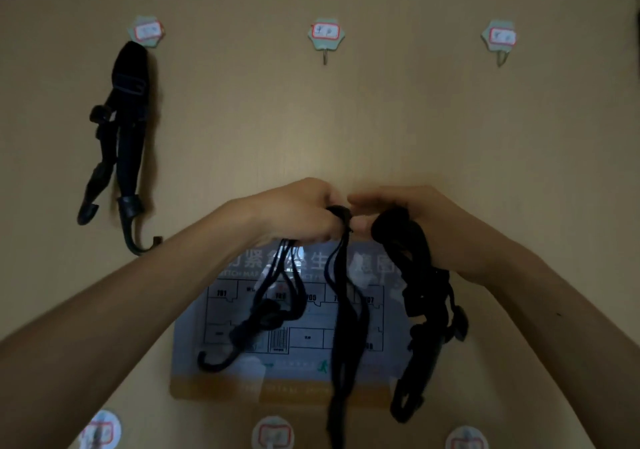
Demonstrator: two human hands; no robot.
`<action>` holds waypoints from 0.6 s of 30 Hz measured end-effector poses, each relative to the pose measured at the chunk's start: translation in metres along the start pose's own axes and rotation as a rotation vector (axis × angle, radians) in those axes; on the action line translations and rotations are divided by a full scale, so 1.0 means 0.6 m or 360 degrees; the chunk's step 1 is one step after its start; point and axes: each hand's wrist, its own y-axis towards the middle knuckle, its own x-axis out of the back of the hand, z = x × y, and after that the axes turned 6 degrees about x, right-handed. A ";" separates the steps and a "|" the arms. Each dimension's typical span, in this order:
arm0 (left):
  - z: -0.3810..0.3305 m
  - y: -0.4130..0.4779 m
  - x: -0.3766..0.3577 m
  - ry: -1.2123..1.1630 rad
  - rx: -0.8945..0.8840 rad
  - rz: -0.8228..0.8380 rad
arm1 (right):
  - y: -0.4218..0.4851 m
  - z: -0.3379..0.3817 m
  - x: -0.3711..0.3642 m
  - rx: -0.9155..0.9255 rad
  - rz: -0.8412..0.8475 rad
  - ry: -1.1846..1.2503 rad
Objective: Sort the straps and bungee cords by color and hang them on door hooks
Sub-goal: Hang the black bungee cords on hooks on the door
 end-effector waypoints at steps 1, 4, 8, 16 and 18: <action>-0.008 0.004 0.000 0.0027 -0.0016 -0.0045 | 0.006 0.005 0.003 -0.0007 0.0081 -0.0019; -0.028 0.017 0.011 0.0123 -0.0064 -0.0111 | 0.019 0.024 0.015 -0.0063 0.0198 0.0133; -0.048 0.031 0.031 0.0225 -0.0127 -0.0183 | 0.048 0.030 0.039 -0.0179 0.0175 0.0098; -0.042 0.047 0.094 -0.0344 -0.0189 0.0180 | 0.108 0.048 0.070 -0.0090 0.0039 -0.0478; -0.038 0.048 0.112 -0.0255 -0.0209 0.0117 | 0.117 0.045 0.077 -0.0037 -0.0014 -0.0652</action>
